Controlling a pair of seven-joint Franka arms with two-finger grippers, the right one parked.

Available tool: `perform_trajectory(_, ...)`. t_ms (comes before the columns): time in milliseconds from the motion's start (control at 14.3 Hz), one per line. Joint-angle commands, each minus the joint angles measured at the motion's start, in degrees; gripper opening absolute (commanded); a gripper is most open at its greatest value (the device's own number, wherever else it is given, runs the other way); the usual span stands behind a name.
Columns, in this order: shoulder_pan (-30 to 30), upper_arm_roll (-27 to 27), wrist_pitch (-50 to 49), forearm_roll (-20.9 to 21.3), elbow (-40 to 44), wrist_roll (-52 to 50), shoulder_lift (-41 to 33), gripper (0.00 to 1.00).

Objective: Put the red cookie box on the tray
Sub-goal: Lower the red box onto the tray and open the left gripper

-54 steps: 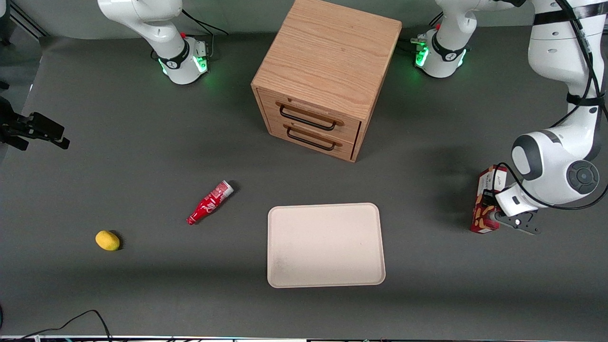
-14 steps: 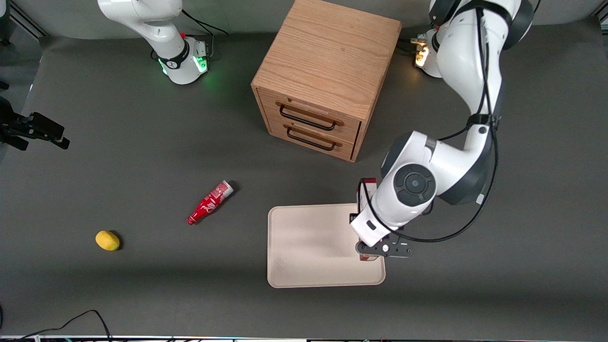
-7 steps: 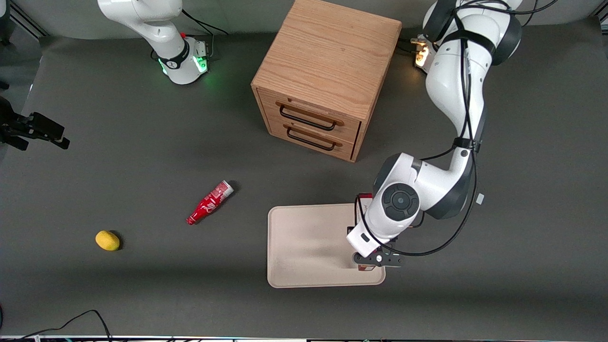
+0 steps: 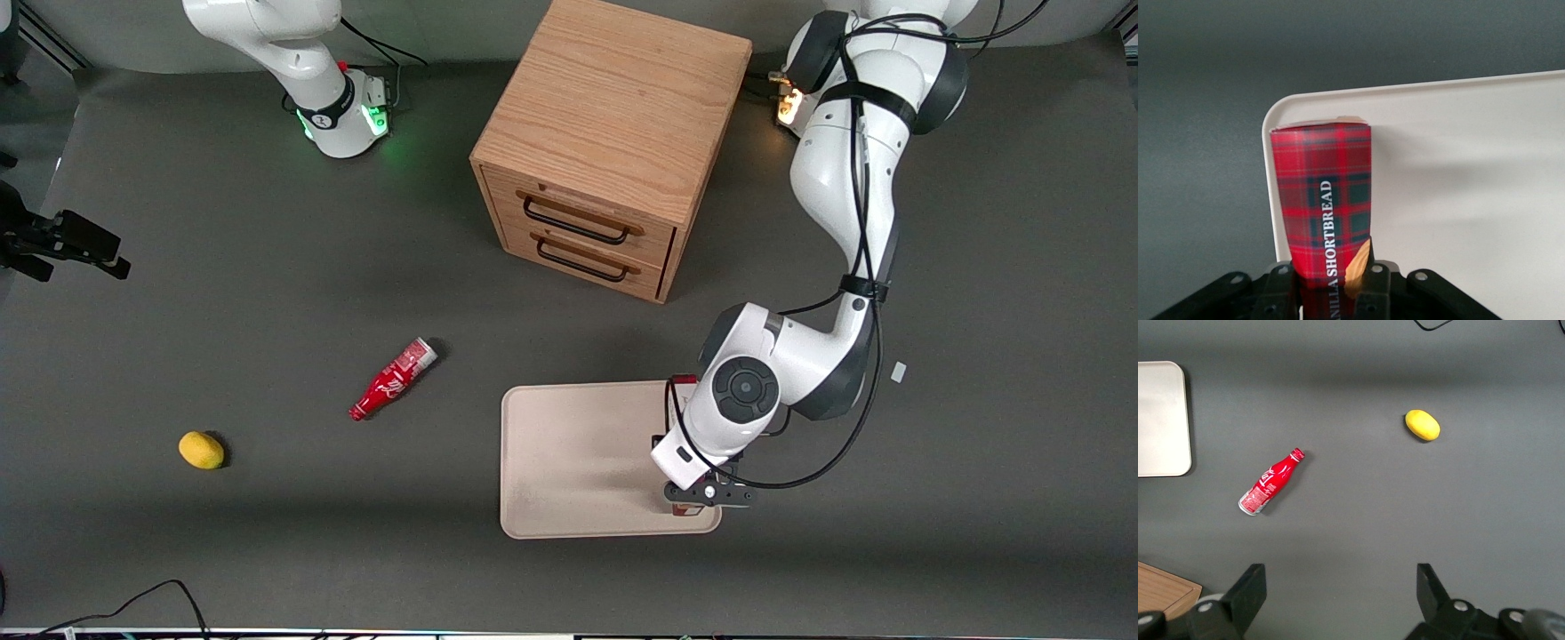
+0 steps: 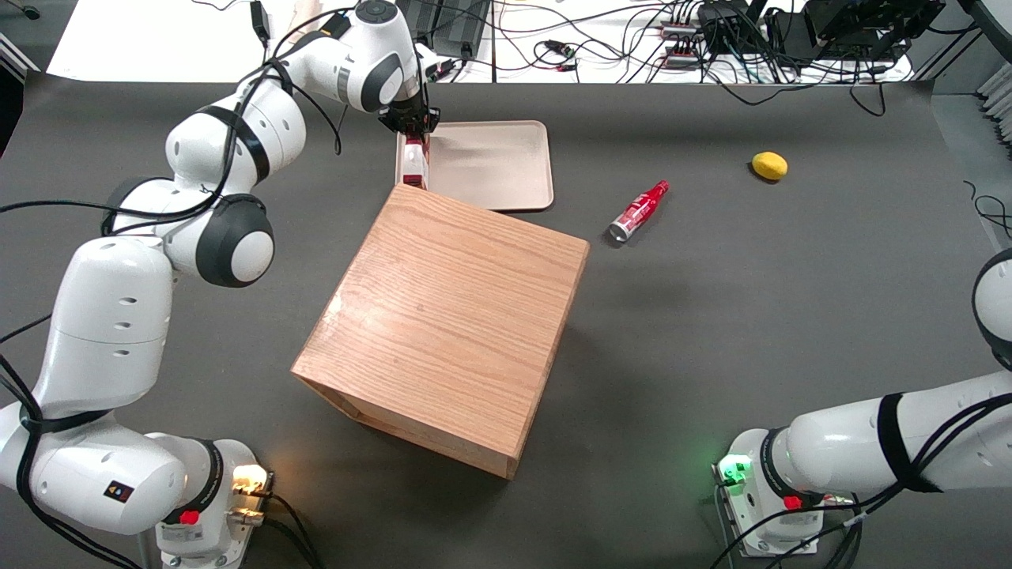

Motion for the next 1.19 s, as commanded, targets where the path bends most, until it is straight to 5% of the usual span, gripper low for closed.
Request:
perform_trajectory(0, -0.7, 0.6, 1.2, 1.1, 2.1, -1.3, 1.3, 0.23)
perform_trajectory(280, -0.8, 0.6, 1.7, 1.3, 1.9, -1.3, 1.8, 0.33)
perform_trajectory(350, -0.8, 0.6, 2.4, 1.3, 1.8, -1.3, 1.9, 0.59)
perform_trajectory(420, -0.8, 0.6, 2.9, 1.4, 1.1, -1.2, 1.8, 1.00)
perform_trajectory(1119, -0.7, 0.6, 3.3, 2.0, 0.9, -1.2, 1.8, 1.00)
